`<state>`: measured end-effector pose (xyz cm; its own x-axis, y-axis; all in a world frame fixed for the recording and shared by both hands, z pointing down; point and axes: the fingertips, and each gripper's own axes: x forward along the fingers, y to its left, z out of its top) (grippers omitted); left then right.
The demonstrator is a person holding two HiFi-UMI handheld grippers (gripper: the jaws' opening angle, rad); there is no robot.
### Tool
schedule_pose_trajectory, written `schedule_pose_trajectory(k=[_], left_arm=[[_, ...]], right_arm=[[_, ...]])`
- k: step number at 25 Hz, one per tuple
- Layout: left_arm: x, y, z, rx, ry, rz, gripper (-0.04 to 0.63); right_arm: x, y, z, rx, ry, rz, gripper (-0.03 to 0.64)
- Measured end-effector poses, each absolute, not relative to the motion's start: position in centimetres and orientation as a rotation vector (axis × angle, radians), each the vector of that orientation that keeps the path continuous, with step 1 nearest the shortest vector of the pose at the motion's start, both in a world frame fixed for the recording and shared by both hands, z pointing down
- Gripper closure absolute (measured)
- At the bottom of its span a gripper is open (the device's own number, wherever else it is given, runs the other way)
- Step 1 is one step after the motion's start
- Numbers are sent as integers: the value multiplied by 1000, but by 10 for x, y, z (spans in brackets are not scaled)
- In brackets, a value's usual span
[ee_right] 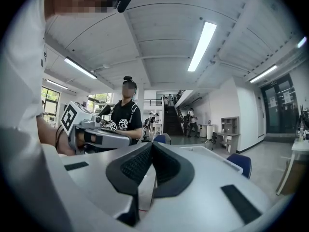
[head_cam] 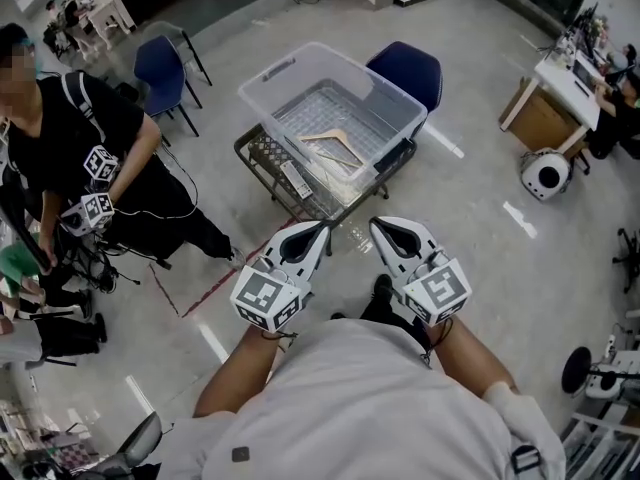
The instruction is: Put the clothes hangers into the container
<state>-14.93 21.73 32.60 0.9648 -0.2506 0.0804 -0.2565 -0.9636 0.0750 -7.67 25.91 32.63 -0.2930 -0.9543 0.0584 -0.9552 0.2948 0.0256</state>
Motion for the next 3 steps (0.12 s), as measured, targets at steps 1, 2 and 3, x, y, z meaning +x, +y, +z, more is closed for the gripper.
schedule_pose_trajectory(k=[1,2,3], left_arm=[[-150,220,325,3032,-388,106,578],[-150,222,324,3035,-384,105,578],[-150,224,323,3037,-380,103,578]], right_arm=[[-78,261,325,1831,-2478,16,597],[-79,264,324,1831,-2479,8,597],[-80,266,323,1830,-2482,0,597]])
